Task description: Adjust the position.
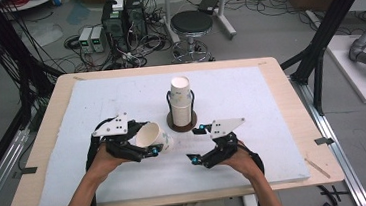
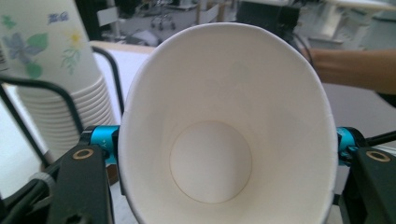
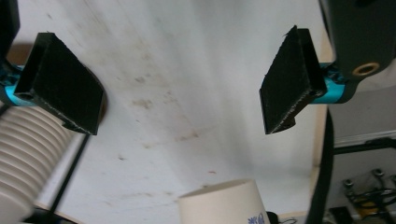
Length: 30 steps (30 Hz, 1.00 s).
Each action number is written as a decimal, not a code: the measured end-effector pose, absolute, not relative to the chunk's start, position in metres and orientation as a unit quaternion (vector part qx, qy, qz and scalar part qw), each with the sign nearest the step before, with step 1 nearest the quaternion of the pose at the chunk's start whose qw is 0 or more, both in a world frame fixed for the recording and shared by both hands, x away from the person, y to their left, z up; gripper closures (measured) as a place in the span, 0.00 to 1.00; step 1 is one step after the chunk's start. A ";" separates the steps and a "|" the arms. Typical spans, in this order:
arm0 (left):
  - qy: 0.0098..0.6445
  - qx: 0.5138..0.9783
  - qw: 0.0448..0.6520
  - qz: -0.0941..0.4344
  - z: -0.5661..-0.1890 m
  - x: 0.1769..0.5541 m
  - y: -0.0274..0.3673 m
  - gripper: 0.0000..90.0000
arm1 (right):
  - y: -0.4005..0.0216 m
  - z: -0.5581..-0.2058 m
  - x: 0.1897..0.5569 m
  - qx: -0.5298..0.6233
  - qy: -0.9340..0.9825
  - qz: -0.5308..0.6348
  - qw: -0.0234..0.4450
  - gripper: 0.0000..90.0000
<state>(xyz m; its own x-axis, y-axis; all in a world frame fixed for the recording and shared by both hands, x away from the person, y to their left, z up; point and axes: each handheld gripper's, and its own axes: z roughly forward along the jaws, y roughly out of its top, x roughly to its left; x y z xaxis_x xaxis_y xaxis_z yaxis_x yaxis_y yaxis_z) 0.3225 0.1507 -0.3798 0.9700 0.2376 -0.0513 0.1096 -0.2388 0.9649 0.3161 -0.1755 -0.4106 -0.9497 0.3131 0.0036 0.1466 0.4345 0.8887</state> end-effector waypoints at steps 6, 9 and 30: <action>0.134 0.790 0.594 0.068 -0.380 0.323 0.153 0.36 | -0.202 -0.416 0.316 0.194 0.824 0.517 0.123 0.16; 0.142 0.794 0.587 0.071 -0.379 0.323 0.153 0.36 | -0.216 -0.419 0.316 0.230 0.813 0.514 0.148 0.16; 0.215 0.819 0.520 0.114 -0.372 0.322 0.152 0.36 | -0.261 -0.438 0.313 0.376 0.753 0.474 0.258 0.16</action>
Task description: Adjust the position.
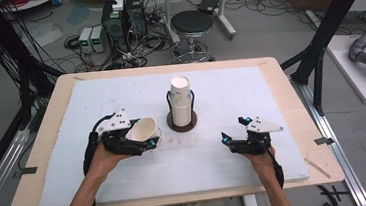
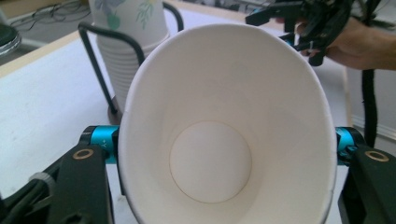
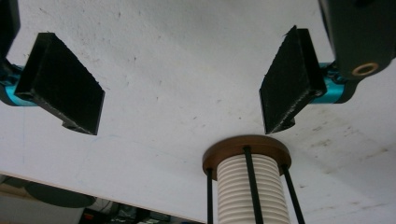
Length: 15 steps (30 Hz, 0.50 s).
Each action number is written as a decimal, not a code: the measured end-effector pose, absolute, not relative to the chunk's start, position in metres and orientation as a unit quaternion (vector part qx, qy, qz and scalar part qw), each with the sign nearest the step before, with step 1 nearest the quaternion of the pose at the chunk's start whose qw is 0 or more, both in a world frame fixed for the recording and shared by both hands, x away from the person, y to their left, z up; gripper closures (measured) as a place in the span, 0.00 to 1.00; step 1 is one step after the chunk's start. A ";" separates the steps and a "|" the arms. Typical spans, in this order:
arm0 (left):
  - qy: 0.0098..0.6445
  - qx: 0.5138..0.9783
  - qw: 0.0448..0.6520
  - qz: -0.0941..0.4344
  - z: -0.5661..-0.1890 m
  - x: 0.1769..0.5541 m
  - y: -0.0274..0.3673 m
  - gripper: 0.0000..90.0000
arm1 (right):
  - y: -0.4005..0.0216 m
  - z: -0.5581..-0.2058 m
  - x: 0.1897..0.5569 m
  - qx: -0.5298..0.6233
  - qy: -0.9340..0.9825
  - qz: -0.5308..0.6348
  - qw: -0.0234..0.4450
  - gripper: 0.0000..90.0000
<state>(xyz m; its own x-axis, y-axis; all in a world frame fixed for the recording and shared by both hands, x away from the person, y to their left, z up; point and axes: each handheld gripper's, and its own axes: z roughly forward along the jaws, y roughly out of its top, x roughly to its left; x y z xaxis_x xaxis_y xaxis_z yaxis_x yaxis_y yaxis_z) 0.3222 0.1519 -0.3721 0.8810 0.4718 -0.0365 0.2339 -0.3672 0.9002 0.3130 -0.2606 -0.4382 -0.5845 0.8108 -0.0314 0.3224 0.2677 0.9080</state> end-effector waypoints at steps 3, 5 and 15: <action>0.225 0.825 0.506 0.117 -0.372 0.322 0.150 0.36 | -0.260 -0.442 0.313 0.374 0.757 0.470 0.258 0.16; 0.227 0.827 0.500 0.119 -0.371 0.322 0.150 0.36 | -0.260 -0.444 0.314 0.374 0.757 0.471 0.255 0.16; 0.238 0.839 0.475 0.116 -0.369 0.324 0.148 0.36 | -0.261 -0.450 0.316 0.380 0.758 0.464 0.255 0.17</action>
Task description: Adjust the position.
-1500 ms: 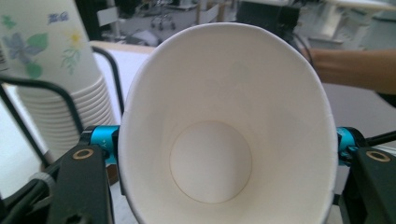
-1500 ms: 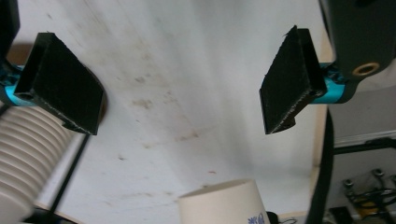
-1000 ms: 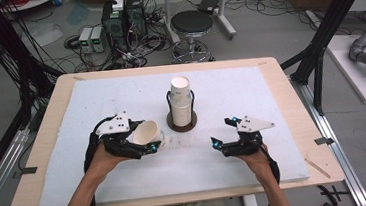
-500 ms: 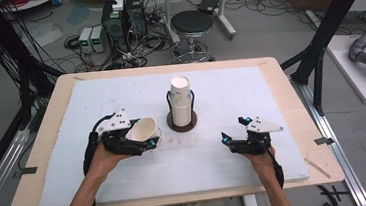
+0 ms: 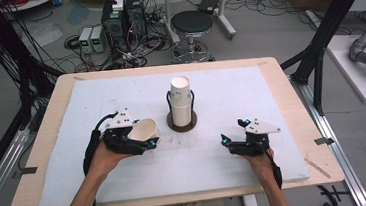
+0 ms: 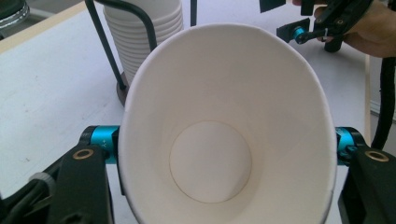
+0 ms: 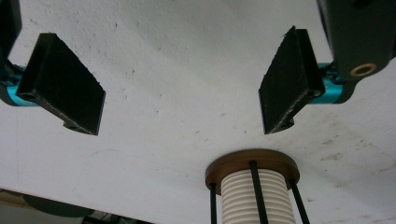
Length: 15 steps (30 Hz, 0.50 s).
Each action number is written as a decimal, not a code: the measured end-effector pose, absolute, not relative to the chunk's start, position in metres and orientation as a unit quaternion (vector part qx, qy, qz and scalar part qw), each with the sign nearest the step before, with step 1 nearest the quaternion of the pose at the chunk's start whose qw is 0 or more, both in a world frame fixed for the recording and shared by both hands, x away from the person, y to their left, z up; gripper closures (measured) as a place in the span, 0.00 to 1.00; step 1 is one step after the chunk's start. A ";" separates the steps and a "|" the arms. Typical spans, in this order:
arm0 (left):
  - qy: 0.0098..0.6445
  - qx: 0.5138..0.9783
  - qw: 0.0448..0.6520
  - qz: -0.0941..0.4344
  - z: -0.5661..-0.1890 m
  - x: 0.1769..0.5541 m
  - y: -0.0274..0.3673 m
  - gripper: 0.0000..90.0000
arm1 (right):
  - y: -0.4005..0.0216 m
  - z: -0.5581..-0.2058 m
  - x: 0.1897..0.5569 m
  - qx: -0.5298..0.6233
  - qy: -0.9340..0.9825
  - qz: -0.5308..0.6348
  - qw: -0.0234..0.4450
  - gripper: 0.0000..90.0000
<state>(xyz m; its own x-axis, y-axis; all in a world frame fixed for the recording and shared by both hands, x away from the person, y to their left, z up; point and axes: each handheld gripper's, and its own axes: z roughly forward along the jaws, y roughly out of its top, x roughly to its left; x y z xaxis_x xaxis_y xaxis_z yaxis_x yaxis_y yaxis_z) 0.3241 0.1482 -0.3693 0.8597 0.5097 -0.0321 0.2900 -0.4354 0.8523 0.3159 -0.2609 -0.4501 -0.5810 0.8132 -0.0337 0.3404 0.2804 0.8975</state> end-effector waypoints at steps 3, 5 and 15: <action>0.240 0.843 0.470 0.108 -0.370 0.325 0.148 0.36 | -0.261 -0.450 0.316 0.379 0.760 0.463 0.255 0.17; 0.240 0.845 0.466 0.104 -0.370 0.325 0.147 0.36 | -0.261 -0.450 0.316 0.380 0.759 0.464 0.254 0.17; 0.246 0.852 0.451 0.100 -0.372 0.328 0.148 0.36 | -0.260 -0.450 0.315 0.381 0.759 0.462 0.255 0.17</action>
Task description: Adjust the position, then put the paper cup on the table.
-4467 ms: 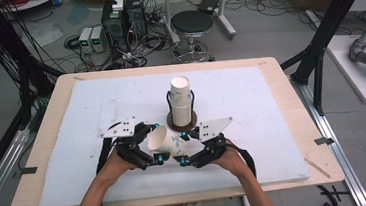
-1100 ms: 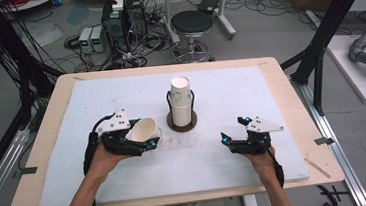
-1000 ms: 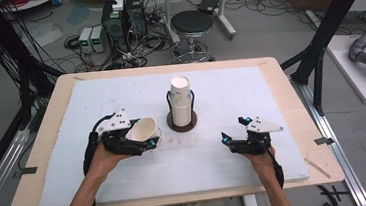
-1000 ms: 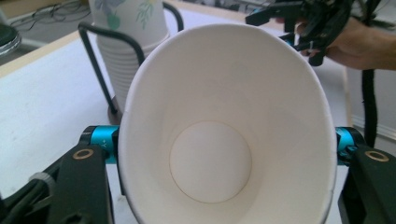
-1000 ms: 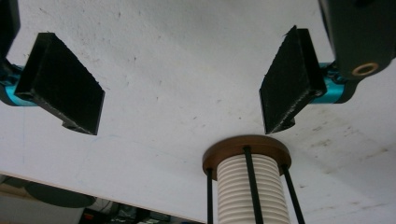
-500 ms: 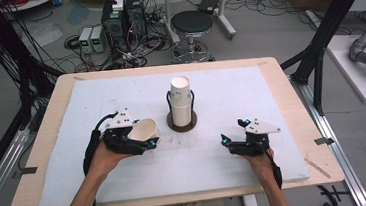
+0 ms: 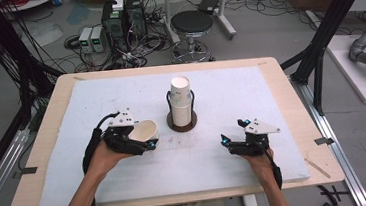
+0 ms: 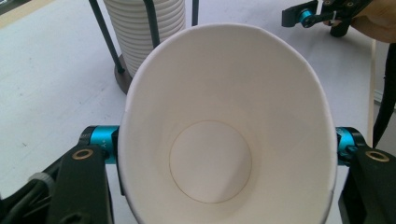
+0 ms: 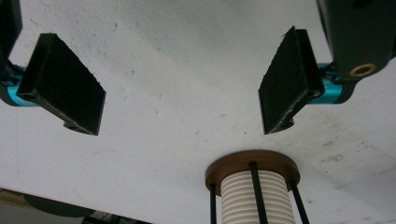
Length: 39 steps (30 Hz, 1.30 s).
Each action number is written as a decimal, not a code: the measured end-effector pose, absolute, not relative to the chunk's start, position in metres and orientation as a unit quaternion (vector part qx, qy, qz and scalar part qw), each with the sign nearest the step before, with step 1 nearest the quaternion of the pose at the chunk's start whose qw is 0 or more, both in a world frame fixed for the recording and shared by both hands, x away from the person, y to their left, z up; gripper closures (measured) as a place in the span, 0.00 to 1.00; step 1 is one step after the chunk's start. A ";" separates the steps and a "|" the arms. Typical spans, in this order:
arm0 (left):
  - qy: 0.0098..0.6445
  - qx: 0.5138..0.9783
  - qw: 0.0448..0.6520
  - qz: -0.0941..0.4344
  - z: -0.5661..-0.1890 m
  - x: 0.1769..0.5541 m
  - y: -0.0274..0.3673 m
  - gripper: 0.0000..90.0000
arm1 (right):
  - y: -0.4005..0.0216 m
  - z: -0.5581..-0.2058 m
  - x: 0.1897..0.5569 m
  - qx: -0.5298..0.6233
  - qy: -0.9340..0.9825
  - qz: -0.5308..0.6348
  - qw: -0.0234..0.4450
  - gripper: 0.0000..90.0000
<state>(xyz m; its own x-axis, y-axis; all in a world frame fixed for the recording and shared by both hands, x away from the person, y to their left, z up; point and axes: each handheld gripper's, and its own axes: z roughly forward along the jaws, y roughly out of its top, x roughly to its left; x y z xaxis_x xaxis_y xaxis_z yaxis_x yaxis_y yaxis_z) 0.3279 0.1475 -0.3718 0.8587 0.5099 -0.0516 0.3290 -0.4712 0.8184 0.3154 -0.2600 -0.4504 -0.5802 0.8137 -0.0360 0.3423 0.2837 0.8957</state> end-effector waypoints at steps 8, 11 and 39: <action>0.250 0.853 0.448 0.101 -0.373 0.330 0.148 0.36 | -0.260 -0.451 0.316 0.378 0.760 0.462 0.256 0.17; 0.249 0.854 0.446 0.099 -0.374 0.330 0.147 0.36 | -0.261 -0.451 0.316 0.379 0.760 0.462 0.254 0.17; 0.247 0.865 0.428 0.090 -0.381 0.341 0.141 0.36 | -0.258 -0.451 0.316 0.378 0.764 0.454 0.259 0.17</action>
